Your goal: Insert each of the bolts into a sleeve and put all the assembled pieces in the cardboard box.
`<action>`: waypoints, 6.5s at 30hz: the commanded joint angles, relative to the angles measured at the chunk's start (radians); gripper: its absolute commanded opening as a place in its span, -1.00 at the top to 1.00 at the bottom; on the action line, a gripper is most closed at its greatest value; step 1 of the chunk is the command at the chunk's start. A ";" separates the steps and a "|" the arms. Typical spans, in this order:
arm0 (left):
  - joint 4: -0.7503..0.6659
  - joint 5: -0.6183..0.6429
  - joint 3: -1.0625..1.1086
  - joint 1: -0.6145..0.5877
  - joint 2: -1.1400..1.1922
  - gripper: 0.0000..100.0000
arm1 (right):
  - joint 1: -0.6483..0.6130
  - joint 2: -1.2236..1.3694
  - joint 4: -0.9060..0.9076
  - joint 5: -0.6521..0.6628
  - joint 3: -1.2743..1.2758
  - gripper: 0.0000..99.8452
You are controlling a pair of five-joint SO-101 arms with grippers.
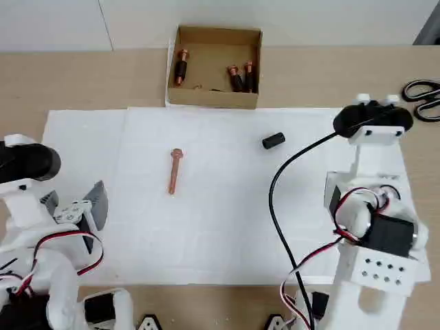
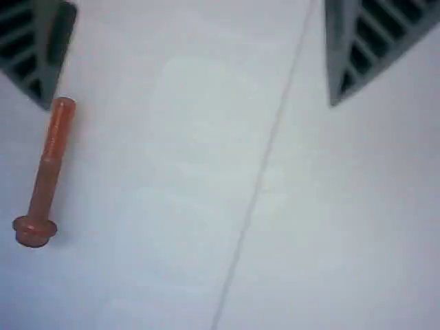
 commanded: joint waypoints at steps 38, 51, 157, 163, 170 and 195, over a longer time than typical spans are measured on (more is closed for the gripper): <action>0.005 -0.011 -0.004 -0.005 0.000 0.51 | -0.392 0.983 -0.417 -0.655 -0.436 0.59; 0.002 -0.011 0.016 0.000 0.000 0.51 | -0.389 1.098 -0.549 -0.747 -0.440 0.59; 0.002 -0.012 0.036 -0.003 0.000 0.51 | -0.427 1.130 -0.202 -0.069 -0.396 0.73; 0.002 -0.012 0.036 -0.003 0.000 0.51 | -0.427 1.139 -0.202 -0.069 -0.397 0.73; 0.002 -0.012 0.038 -0.003 0.000 0.51 | -0.417 1.231 -0.214 -0.068 -0.430 0.83; 0.000 -0.012 -0.223 0.003 0.512 0.51 | -0.278 0.839 0.208 0.011 -0.640 0.99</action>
